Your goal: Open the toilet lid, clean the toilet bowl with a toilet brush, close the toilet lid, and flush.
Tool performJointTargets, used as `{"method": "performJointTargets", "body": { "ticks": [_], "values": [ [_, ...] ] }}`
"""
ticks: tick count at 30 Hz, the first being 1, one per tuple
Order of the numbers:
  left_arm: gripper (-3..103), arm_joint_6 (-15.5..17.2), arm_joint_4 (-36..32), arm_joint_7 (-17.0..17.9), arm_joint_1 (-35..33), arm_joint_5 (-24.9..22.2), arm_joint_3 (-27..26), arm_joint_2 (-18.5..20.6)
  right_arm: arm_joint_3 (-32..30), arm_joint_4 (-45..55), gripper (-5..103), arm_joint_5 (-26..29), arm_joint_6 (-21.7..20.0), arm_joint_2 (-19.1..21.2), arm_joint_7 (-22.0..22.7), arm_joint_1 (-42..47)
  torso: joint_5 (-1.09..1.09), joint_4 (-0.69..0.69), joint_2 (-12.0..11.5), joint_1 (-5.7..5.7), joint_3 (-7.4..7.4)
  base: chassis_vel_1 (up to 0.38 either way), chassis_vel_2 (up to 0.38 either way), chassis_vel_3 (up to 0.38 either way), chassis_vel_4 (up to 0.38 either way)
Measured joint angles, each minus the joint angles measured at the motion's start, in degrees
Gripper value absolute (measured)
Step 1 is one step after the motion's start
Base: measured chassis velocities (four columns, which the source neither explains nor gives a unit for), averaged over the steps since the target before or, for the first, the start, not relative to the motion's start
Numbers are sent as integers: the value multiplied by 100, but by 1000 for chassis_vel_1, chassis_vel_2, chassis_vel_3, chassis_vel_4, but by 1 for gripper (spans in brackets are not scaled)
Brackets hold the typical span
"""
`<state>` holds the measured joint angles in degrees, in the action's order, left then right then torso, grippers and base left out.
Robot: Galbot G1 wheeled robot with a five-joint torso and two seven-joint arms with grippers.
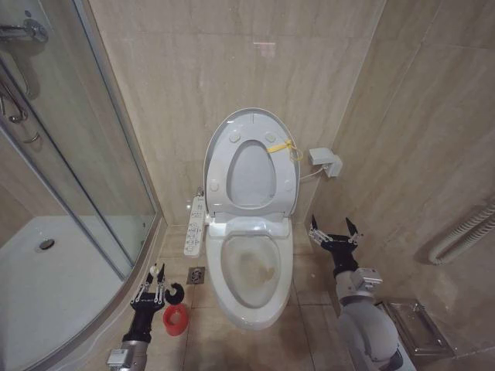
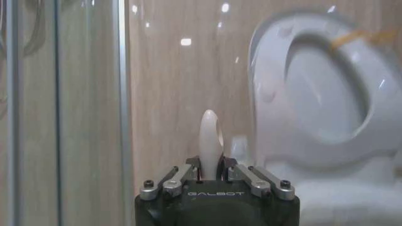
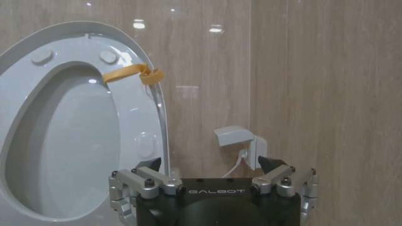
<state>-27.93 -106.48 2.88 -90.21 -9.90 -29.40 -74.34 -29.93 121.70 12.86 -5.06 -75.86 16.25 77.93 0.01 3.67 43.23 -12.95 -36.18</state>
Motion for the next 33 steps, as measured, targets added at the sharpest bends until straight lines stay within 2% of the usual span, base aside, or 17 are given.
{"method": "performJointTargets", "body": {
  "ticks": [2,3,6,8,15,21,33],
  "values": [
    [21,115,-547,27,-261,0,31,1,0,0,100,0,0,0,0,0,0,0,0,0,0,0,0,0,0],
    [21,115,-547,27,-261,0,31,1,0,0,100,0,0,0,0,0,0,0,0,0,0,0,0,0,0],
    [21,270,-1180,47,-546,7,93,18,0,0,100,0,0,0,0,0,0,0,0,0,0,0,0,0,0],
    [21,334,-1362,49,-597,7,114,36,0,0,100,0,0,0,0,0,0,-1,0,0,0,0,0,0,0],
    [21,720,-1961,26,-350,-166,272,217,0,0,100,0,0,0,0,0,-1,0,0,0,0,0,0,0,0],
    [21,844,-1922,-57,29,-394,321,348,0,0,100,0,0,0,0,0,-1,1,0,0,0,0,0,0,0],
    [21,1143,-1421,-196,960,-1223,563,781,0,0,100,0,0,0,0,0,-1,-1,0,0,-1,0,0,0,0]
  ]
}}
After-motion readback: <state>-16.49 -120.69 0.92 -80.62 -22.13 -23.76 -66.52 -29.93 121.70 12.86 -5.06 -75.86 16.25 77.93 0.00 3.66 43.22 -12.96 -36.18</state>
